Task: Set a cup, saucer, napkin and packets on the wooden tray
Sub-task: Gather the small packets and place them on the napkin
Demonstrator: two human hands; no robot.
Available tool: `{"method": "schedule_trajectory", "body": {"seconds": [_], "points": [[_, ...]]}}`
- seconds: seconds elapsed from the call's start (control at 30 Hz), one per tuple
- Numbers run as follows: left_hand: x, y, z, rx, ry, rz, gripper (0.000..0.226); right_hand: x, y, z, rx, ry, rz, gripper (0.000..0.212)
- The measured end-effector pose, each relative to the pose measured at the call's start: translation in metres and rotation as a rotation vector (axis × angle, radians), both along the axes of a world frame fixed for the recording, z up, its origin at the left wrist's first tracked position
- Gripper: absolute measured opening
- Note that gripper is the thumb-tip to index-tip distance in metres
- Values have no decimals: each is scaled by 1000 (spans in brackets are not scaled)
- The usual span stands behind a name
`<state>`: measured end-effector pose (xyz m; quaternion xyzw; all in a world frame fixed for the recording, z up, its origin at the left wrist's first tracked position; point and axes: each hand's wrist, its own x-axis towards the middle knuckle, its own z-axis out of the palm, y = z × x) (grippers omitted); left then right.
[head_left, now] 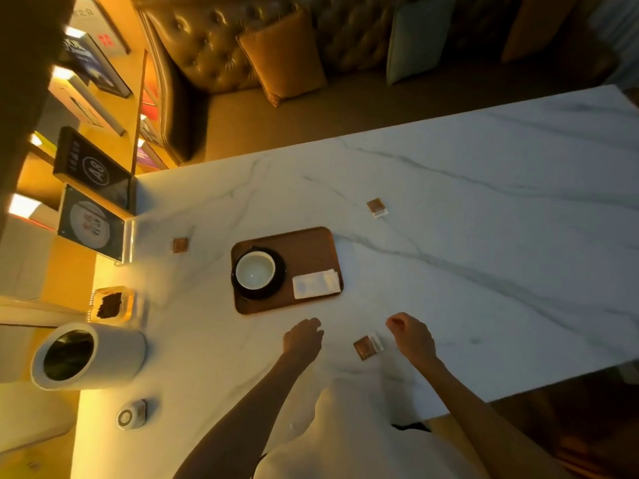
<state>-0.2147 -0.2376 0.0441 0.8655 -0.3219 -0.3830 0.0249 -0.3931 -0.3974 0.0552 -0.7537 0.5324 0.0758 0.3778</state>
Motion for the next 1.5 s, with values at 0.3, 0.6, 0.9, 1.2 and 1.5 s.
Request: {"method": "schedule_trajectory", "body": {"seconds": [0.3, 0.6, 0.9, 1.2, 1.5], "points": [[-63, -42, -37, -46, 98, 132, 26, -2, 12, -40, 127, 277, -67, 17], [-101, -57, -69, -57, 142, 259, 20, 3, 19, -75, 180, 234, -153, 24], [-83, -75, -58, -55, 348, 413, 34, 11, -14, -57, 254, 15, -8, 5], [-13, -140, -18, -510, 817, 756, 20, 95, -114, -4, 287, -264, 216, 9], [53, -220, -39, -633, 850, 1043, 9, 169, -211, -13, 247, -233, 33, 18]]}}
